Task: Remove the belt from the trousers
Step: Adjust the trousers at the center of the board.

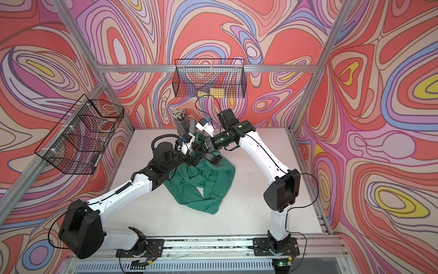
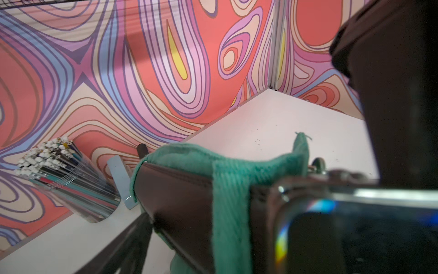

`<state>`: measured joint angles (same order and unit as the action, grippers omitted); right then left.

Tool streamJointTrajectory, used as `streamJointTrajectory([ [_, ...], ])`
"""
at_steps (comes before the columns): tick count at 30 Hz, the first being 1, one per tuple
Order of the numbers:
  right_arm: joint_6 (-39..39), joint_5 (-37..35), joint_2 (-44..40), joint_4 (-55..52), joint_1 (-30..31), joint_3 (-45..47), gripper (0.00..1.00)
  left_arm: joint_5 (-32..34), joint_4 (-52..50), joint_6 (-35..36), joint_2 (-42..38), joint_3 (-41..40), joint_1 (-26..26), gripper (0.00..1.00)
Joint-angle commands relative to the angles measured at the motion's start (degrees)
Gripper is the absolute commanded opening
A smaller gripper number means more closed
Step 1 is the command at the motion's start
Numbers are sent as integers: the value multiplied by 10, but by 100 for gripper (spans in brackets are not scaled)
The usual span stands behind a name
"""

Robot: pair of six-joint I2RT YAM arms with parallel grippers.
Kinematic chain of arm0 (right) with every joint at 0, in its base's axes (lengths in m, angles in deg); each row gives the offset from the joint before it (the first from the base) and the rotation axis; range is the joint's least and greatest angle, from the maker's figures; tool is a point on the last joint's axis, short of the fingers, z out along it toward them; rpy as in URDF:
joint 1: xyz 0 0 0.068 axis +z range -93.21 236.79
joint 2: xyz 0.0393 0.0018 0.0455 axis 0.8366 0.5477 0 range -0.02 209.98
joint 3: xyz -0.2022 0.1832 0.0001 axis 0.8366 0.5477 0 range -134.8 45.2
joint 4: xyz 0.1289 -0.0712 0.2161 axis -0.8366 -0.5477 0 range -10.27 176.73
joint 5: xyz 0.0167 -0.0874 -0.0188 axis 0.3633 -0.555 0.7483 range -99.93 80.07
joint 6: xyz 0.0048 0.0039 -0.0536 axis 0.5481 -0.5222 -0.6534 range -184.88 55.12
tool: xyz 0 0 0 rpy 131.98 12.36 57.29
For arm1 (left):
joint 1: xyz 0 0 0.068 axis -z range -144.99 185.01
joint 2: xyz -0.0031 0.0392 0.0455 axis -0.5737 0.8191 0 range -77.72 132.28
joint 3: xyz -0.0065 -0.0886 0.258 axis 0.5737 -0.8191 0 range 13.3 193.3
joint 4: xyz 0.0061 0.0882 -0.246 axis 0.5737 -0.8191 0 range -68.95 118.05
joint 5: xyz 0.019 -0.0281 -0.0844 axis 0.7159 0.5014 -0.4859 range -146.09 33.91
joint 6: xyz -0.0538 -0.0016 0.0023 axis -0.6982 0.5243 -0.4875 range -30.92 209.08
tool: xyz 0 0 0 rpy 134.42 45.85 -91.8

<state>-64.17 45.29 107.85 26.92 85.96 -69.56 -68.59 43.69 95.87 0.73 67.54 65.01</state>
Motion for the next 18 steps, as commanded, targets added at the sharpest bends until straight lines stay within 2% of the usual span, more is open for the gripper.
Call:
streamJointTrajectory([
  [1,-6,-9,-14,-11,11,21,8,-74,-13,-43,-14,65,2,44],
  [4,-14,-52,-8,-29,11,14,27,-83,-80,-71,-29,66,2,19],
  [6,-15,-94,-13,-30,11,15,34,-75,-103,-85,-47,48,1,2],
  [13,31,-216,-78,89,6,77,56,-5,-180,-149,-77,40,1,0],
  [18,53,-272,-137,185,5,123,61,27,-236,-195,-60,63,1,0],
])
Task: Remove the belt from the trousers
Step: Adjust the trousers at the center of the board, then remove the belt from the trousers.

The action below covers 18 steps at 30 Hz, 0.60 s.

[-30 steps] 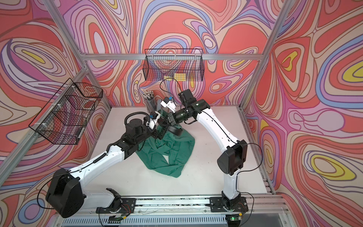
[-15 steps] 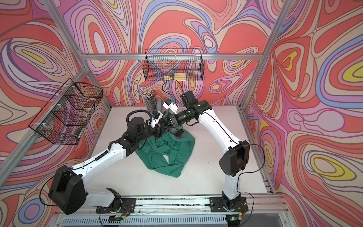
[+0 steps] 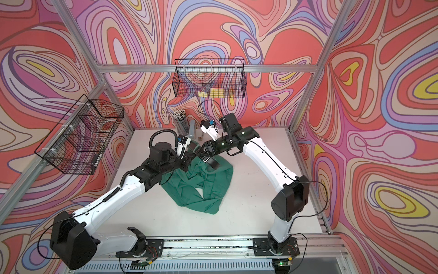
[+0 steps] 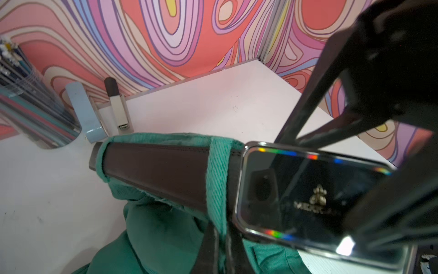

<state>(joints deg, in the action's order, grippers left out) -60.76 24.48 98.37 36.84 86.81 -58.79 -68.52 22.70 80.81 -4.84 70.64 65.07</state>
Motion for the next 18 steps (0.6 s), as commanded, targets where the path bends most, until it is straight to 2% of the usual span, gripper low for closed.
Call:
streamJointTrajectory([
  [1,19,-80,-55,103,-4,27,62,28,-32,-56,0,36,1,0],
  [6,20,-208,-125,185,-3,115,64,49,-72,-119,28,65,1,0],
  [10,16,-353,-171,205,17,184,64,63,-128,-156,49,99,1,0],
  [13,2,-428,-191,204,62,216,65,76,-154,-184,55,116,1,0],
  [18,-12,-508,-219,232,157,264,67,95,-187,-242,65,132,0,0],
])
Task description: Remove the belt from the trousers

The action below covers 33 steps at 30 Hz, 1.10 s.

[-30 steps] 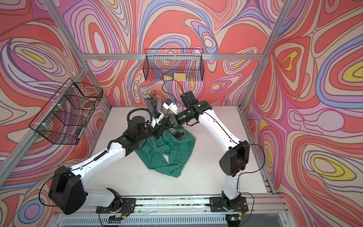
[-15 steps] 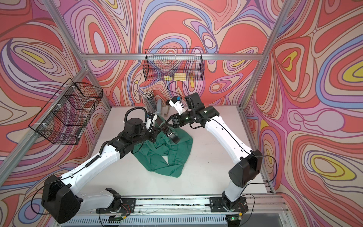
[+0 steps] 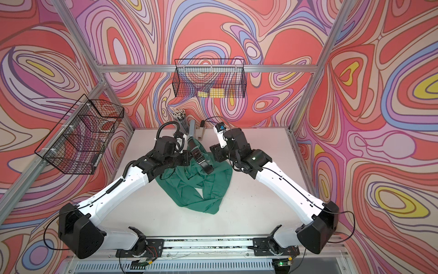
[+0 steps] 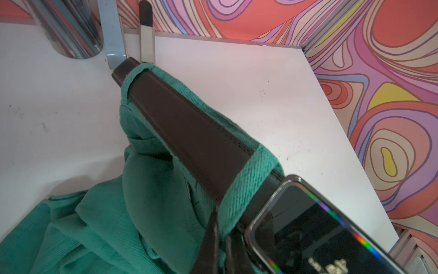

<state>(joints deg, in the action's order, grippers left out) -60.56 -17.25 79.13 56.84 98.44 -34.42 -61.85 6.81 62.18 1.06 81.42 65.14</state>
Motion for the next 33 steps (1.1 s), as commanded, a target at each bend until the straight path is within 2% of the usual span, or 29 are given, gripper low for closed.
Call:
streamJointTrajectory([
  [1,-18,-102,-34,46,57,32,67,28,-31,-66,9,27,0,0],
  [5,-38,-127,-52,90,104,70,68,25,-40,-96,23,38,-1,0],
  [8,-58,-142,-38,83,124,68,70,23,-55,-107,33,52,-1,0],
  [26,-97,-132,67,45,130,48,78,-36,-45,-162,62,74,-27,0],
  [28,-105,-148,82,45,130,46,79,-45,-42,-168,63,74,-30,0],
  [30,-111,-193,104,47,130,40,78,-51,-38,-172,64,75,-34,0],
  [33,-122,-291,132,70,130,27,68,-55,-37,-172,66,76,-36,0],
])
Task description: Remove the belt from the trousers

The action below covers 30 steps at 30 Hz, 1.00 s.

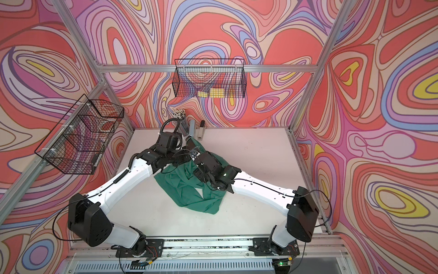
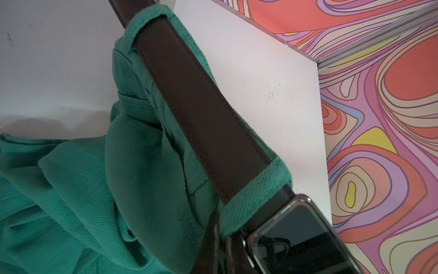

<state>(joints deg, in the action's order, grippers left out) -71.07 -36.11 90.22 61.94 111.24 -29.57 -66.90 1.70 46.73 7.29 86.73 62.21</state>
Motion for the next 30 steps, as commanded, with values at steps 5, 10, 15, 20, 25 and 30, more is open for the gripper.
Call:
streamJointTrajectory([
  [5,-56,-186,34,118,-2,-31,24,-9,18,-17,-2,16,-9,0],
  [10,-70,-180,43,169,-17,-69,0,-9,43,-13,-23,-11,-14,0],
  [15,-18,-93,33,162,-49,-124,0,21,109,-5,-72,-84,-15,29],
  [20,58,-13,7,145,-89,-138,0,62,191,21,-137,-171,-26,57],
  [25,105,116,-42,173,-139,-105,0,79,232,113,-199,-196,-33,65],
  [30,88,225,-41,151,-155,-132,0,6,364,248,-208,-201,-27,73],
])
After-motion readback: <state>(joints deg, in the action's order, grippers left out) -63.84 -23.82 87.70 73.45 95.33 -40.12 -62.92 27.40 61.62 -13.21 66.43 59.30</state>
